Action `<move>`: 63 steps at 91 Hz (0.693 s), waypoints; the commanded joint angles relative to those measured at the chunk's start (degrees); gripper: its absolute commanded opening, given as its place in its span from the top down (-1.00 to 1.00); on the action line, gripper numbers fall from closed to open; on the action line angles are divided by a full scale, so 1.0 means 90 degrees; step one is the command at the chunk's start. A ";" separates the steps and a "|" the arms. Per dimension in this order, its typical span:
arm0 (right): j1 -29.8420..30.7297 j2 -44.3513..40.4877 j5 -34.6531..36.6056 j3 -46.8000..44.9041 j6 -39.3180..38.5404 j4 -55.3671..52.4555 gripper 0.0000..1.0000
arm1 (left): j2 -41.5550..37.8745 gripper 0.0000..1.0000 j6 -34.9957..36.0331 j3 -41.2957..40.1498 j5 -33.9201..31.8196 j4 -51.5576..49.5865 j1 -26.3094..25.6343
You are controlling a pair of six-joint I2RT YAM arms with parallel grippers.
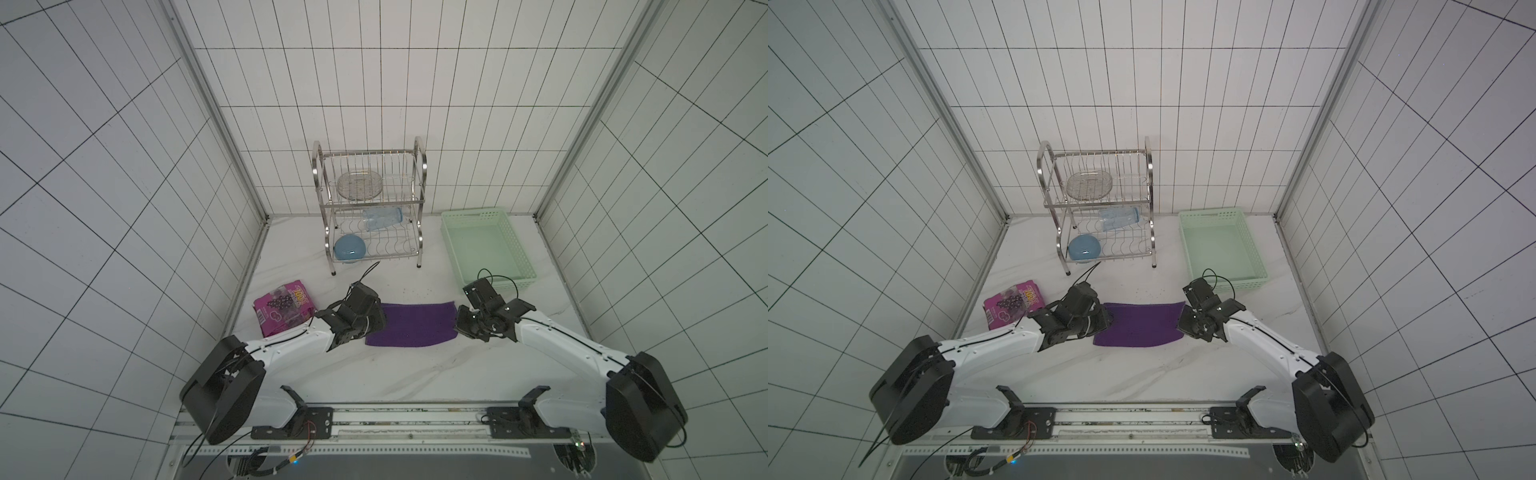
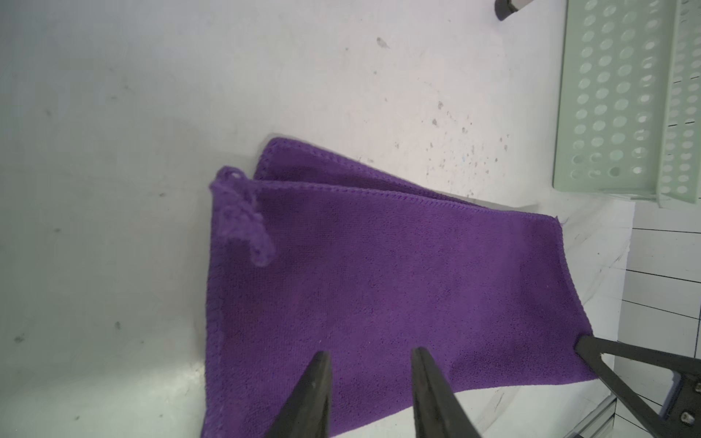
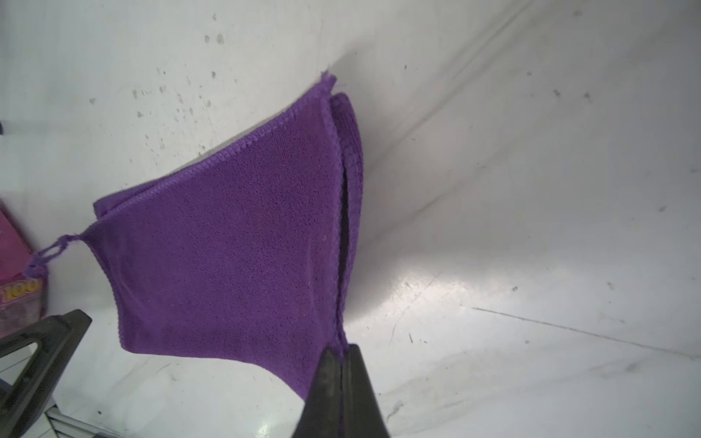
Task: Fold the square dishcloth
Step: Fold the cleaning item at the center of the board.
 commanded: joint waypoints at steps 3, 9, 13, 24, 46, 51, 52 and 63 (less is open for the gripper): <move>0.0322 0.0279 0.0506 0.0332 -0.0319 -0.0619 0.99 | -0.0029 0.28 -0.0129 -0.0244 0.0244 -0.0012 0.0032; 0.0489 0.0452 0.0614 0.0522 -0.0396 -0.0751 0.99 | 0.0058 0.33 -0.0120 -0.0299 0.0292 0.0070 0.0078; 0.0575 0.0562 0.0676 0.0675 -0.0466 -0.0860 0.99 | 0.0168 0.35 -0.0119 -0.0325 0.0342 0.0152 0.0111; 0.0884 0.0970 0.0921 0.1185 -0.0662 -0.1216 1.00 | 0.0464 0.42 -0.0117 -0.0381 0.0465 0.0401 0.0166; 0.1429 0.1593 0.1531 0.2188 -0.1014 -0.2030 1.00 | 0.1010 0.47 -0.0246 -0.0420 0.0674 0.1018 0.0171; 0.1482 0.1667 0.1624 0.2346 -0.1092 -0.2154 1.00 | 0.1072 0.47 -0.0283 -0.0426 0.0715 0.1124 0.0171; 0.1487 0.1679 0.1631 0.2378 -0.1110 -0.2181 1.00 | 0.1084 0.47 -0.0289 -0.0423 0.0719 0.1142 0.0166; 0.1519 0.1770 0.1801 0.2653 -0.1370 -0.2466 1.00 | 0.1173 0.47 -0.0402 -0.0387 0.0715 0.1304 0.0109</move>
